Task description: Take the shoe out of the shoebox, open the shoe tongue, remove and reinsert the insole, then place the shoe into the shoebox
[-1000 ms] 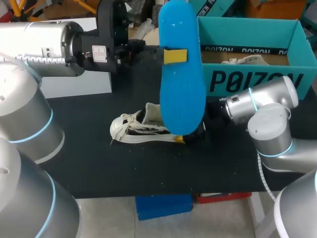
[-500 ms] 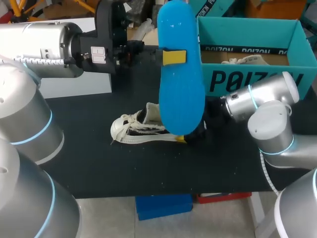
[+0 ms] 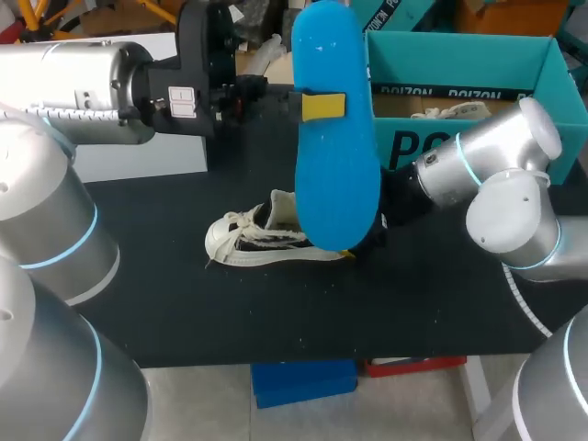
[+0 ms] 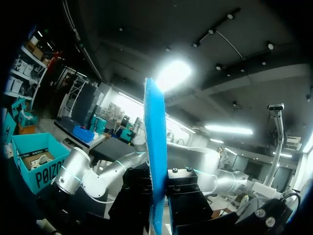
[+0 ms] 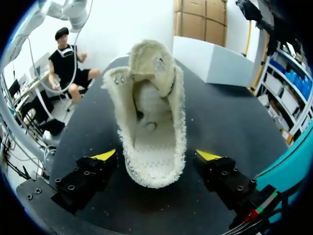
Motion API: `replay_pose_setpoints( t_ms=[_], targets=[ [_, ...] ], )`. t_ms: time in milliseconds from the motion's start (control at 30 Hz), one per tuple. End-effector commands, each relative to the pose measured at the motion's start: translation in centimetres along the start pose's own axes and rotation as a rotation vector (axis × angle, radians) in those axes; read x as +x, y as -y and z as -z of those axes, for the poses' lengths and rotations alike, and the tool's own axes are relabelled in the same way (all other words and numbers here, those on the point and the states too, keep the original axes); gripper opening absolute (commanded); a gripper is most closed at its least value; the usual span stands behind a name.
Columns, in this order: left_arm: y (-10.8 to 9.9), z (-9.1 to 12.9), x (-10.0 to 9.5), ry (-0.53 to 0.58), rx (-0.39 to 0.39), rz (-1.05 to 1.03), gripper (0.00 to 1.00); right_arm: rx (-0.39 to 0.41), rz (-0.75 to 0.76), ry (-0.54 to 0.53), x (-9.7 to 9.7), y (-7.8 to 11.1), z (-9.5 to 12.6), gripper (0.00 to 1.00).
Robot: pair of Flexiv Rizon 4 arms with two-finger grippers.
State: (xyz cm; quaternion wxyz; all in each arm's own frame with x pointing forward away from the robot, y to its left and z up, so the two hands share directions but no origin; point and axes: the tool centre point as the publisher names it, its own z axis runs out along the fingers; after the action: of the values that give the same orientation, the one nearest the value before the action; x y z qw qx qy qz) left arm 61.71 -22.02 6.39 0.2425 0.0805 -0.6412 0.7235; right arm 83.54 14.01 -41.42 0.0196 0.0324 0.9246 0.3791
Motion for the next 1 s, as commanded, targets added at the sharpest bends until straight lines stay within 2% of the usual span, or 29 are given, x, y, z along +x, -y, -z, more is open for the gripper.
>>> replay_pose_setpoints(
  t_ms=[33, 267, 333, 667, 1000],
  targets=[
    [-0.1, 0.0, 0.1, 0.003, -0.001, 0.001, 0.0, 0.283, 0.042, 0.017, 0.2, -1.1, 1.0, 1.0],
    [-0.1, 0.0, 0.1, 0.003, -0.001, 0.001, 0.0, 0.465, 0.084, 0.015, -0.1, -2.0, 1.0, 1.0],
    [-0.1, 0.0, 0.1, 0.003, -0.001, 0.001, 0.0, 0.552, 0.096, -0.003, -0.3, -2.0, 0.8, 1.0],
    [-0.1, 0.0, 0.1, 0.003, -0.001, 0.001, 0.0, 0.699, 0.065, 0.012, -0.3, -1.4, 0.7, 1.0],
    [-0.1, 0.0, 0.1, 0.003, -0.001, 0.001, 0.0, 0.763, 0.075, -0.026, 0.1, -1.4, -0.2, 1.0]
  ],
)
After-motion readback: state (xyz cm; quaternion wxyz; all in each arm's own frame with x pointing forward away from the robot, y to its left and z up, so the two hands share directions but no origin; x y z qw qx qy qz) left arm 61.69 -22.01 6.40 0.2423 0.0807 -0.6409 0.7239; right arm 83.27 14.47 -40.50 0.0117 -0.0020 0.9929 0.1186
